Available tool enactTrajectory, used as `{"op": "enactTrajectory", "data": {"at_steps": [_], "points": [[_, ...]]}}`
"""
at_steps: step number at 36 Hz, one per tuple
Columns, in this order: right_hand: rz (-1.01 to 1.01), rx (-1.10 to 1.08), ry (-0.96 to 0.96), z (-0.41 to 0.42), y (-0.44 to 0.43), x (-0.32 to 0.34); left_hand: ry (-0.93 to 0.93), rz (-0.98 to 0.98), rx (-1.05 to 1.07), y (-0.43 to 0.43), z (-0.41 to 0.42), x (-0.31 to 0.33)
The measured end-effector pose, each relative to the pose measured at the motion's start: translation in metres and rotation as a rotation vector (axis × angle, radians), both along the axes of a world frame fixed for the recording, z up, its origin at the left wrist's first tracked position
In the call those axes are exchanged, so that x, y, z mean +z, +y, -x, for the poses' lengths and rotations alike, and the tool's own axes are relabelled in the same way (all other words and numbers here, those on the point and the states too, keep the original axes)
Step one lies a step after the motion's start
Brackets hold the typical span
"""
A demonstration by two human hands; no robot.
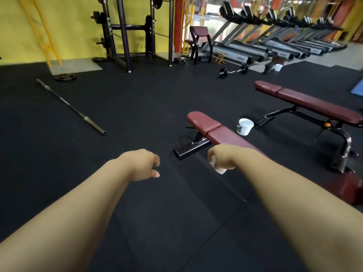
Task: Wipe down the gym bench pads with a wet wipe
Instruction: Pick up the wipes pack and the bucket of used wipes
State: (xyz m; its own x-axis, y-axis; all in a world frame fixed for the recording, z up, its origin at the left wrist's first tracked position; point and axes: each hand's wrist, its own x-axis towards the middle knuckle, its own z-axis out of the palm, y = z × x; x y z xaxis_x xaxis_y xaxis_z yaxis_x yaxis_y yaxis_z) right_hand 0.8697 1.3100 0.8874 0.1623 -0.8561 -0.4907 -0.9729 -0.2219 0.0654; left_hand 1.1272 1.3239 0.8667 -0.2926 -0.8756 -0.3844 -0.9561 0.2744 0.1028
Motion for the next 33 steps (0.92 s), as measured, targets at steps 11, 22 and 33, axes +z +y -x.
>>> {"op": "enactTrajectory", "data": {"at_steps": [11,22,33], "points": [[-0.025,0.116,0.052,-0.108,-0.203,-0.016,-0.064,-0.038,0.07,-0.185,-0.115,-0.009],[-0.016,-0.045,-0.086,-0.214,-0.375,-0.024,-0.141,-0.048,0.0,-0.392,-0.238,-0.013],[-0.044,-0.087,-0.087,-0.264,-0.566,-0.029,-0.091,-0.039,-0.021,-0.597,-0.289,-0.013]]}}
